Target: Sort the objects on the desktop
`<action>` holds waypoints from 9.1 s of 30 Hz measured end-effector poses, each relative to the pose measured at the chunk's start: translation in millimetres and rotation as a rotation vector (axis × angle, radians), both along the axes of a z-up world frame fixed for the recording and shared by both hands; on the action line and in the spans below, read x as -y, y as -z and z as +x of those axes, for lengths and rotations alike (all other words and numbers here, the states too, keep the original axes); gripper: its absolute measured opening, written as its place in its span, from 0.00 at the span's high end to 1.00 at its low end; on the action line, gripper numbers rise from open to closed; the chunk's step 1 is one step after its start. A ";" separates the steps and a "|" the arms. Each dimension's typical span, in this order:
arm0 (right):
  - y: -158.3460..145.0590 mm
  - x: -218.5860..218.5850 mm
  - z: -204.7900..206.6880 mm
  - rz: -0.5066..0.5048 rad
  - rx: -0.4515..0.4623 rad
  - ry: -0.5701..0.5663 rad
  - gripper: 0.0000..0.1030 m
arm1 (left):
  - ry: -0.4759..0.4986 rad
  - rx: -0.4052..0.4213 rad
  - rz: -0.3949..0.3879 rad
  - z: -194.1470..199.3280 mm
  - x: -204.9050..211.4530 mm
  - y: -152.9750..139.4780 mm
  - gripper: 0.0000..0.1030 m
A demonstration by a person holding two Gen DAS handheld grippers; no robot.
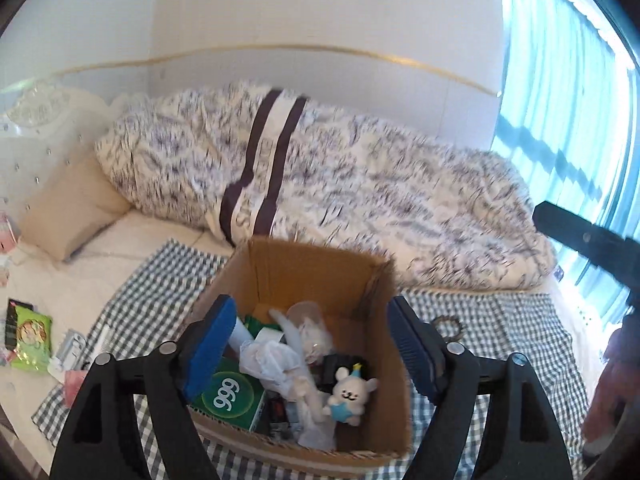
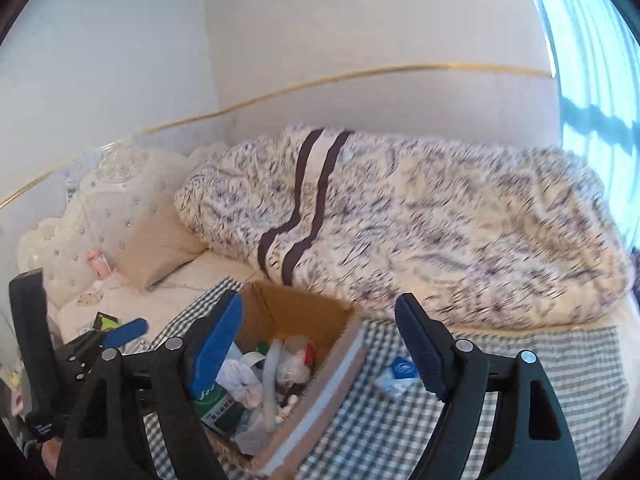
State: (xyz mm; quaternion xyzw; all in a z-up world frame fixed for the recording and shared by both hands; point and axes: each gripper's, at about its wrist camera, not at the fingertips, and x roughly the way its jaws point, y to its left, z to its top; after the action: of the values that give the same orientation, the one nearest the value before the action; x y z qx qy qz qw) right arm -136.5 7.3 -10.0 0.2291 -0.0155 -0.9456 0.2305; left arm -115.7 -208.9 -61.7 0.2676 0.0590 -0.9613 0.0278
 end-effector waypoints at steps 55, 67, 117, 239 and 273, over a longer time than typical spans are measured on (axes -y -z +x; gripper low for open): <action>157.2 -185.5 -21.9 0.204 0.246 0.096 0.06 | 0.246 0.134 -0.097 -75.7 -205.7 114.8 0.00; 218.1 -169.5 -77.5 0.209 0.330 0.058 0.06 | 0.205 0.209 -0.160 -144.9 -206.4 187.5 0.00; 289.8 -122.2 -213.6 0.236 0.437 0.082 0.64 | 0.224 0.158 0.025 -127.8 -171.3 186.1 0.99; 122.4 131.7 -78.9 0.205 0.201 -0.254 0.89 | 0.041 0.197 0.008 -81.2 62.2 72.0 0.51; 16.8 54.3 19.2 0.120 0.003 -0.144 0.59 | -0.026 -0.083 -0.045 20.2 23.7 -62.4 0.11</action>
State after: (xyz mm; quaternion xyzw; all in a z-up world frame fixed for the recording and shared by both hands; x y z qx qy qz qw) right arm -117.4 -47.0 -26.8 0.2443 0.0572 -0.9255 0.2836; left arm -95.5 -232.6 0.7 0.2259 0.0418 -0.9723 0.0436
